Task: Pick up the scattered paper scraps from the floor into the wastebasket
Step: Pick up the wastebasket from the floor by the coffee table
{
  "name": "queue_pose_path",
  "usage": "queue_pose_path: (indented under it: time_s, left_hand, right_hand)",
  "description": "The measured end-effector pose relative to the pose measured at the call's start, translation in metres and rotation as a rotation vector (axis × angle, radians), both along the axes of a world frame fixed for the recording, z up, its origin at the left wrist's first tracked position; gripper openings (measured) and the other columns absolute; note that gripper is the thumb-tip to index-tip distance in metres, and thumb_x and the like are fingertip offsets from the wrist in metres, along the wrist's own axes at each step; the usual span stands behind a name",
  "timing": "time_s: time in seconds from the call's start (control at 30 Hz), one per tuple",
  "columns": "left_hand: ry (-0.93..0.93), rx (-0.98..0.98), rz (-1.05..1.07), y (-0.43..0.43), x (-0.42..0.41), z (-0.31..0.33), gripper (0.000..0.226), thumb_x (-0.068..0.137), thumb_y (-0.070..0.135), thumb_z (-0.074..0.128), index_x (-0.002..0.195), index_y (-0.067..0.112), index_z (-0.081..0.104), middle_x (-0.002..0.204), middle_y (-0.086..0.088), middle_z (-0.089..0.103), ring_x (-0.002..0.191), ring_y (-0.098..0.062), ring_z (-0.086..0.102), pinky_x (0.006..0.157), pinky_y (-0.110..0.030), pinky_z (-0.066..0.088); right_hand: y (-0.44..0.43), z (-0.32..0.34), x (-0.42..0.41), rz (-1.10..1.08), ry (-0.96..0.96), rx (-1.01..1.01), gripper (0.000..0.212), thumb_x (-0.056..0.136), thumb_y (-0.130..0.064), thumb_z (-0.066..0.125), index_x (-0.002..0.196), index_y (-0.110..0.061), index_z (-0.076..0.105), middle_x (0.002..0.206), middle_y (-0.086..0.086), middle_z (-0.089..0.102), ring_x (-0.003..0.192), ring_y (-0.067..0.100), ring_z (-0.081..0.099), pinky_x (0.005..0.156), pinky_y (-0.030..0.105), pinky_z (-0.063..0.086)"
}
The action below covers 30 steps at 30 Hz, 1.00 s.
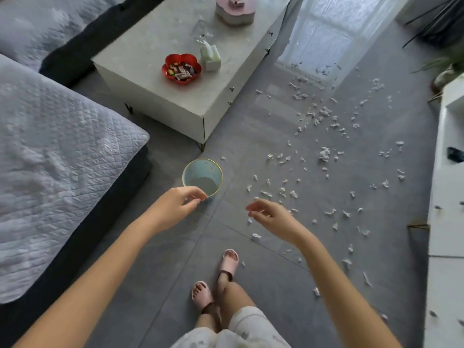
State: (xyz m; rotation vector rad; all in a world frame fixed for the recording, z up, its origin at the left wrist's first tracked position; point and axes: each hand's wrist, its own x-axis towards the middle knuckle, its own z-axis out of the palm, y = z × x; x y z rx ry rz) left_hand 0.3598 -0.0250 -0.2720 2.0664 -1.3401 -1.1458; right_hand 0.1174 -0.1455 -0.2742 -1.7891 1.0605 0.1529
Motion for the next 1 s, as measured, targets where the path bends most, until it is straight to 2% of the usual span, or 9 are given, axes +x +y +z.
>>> queue_pose_path:
  time_s: [0.1,0.2,0.3,0.43,0.57,0.7,0.83,0.9,1.0]
  left_hand:
    - [0.039,-0.009,0.056,-0.013,0.012,-0.015,0.021,0.094,0.013,0.054,0.101,0.027,0.068,0.105,0.011,0.068,0.096,-0.008,0.063,0.092,-0.031,0.050]
    - [0.069,-0.037,0.088,-0.027,0.027,-0.034,0.024,0.094,0.009,0.053,0.100,0.029,0.066,0.104,0.016,0.065,0.099,0.001,0.059,0.091,-0.023,0.047]
    - [0.080,-0.045,0.105,-0.040,0.044,-0.058,0.032,0.093,0.006,0.053,0.097,0.036,0.063,0.101,0.018,0.065,0.102,0.003,0.056,0.089,-0.017,0.045]
    - [0.130,-0.014,0.136,-0.061,0.064,-0.101,0.037,0.092,0.001,0.052,0.094,0.036,0.063,0.108,0.023,0.058,0.102,0.010,0.055,0.085,-0.002,0.039]
    - [0.155,0.009,0.132,-0.089,0.085,-0.164,0.034,0.090,-0.005,0.051,0.095,0.025,0.066,0.104,0.010,0.064,0.101,0.018,0.051,0.083,0.004,0.032]
    - [0.166,0.023,0.149,-0.121,0.115,-0.263,0.042,0.089,-0.006,0.049,0.090,0.033,0.062,0.106,0.009,0.061,0.098,0.020,0.050,0.085,0.001,0.033]
    - [0.190,0.075,0.143,-0.141,0.143,-0.369,0.044,0.091,-0.003,0.047,0.087,0.038,0.060,0.103,0.019,0.057,0.103,0.000,0.055,0.091,-0.021,0.041]
    - [0.201,0.076,0.140,-0.141,0.151,-0.407,0.044,0.090,-0.005,0.046,0.087,0.037,0.061,0.102,0.019,0.057,0.102,-0.003,0.055,0.088,-0.021,0.041]
    - [0.249,0.062,0.148,-0.129,0.166,-0.453,0.046,0.087,-0.012,0.043,0.090,0.029,0.065,0.104,0.011,0.062,0.098,0.006,0.055,0.083,-0.014,0.042]
  right_hand:
    - [-0.018,-0.011,0.022,-0.041,-0.025,0.047,0.019,0.093,-0.018,0.053,0.110,-0.019,0.061,0.105,0.000,0.066,0.092,0.016,0.061,0.080,0.021,0.046]
    - [-0.046,-0.035,0.051,-0.100,-0.070,0.116,0.016,0.092,-0.015,0.053,0.105,-0.023,0.057,0.100,0.003,0.063,0.083,0.015,0.058,0.083,0.029,0.047]
    - [-0.067,-0.073,0.074,-0.135,-0.033,0.145,0.019,0.091,-0.016,0.053,0.108,-0.024,0.055,0.100,0.004,0.062,0.081,0.015,0.057,0.080,0.028,0.046]
    - [-0.076,-0.131,0.095,-0.293,0.026,0.367,0.027,0.093,-0.012,0.050,0.119,-0.016,0.048,0.100,0.006,0.060,0.068,0.010,0.055,0.057,0.013,0.042]
    - [-0.081,-0.209,0.109,-0.500,0.068,0.589,0.031,0.095,-0.017,0.046,0.125,-0.020,0.038,0.089,-0.003,0.060,0.067,0.011,0.057,0.065,0.023,0.042]
    - [-0.096,-0.318,0.143,-0.668,0.150,0.658,0.049,0.095,-0.028,0.049,0.138,-0.017,0.027,0.092,0.001,0.057,0.062,0.011,0.056,0.060,0.023,0.042]
    - [-0.114,-0.434,0.186,-0.821,0.142,0.731,0.067,0.093,-0.035,0.050,0.146,-0.017,0.012,0.111,0.014,0.052,0.068,0.019,0.059,0.060,0.028,0.048]
    - [-0.119,-0.484,0.206,-0.881,0.145,0.705,0.071,0.093,-0.037,0.050,0.147,-0.018,0.007,0.124,0.021,0.049,0.069,0.021,0.059,0.061,0.029,0.048]
    - [-0.117,-0.550,0.232,-0.962,0.184,0.703,0.066,0.094,-0.034,0.046,0.147,-0.022,0.009,0.131,0.017,0.048,0.076,0.025,0.060,0.058,0.029,0.047]
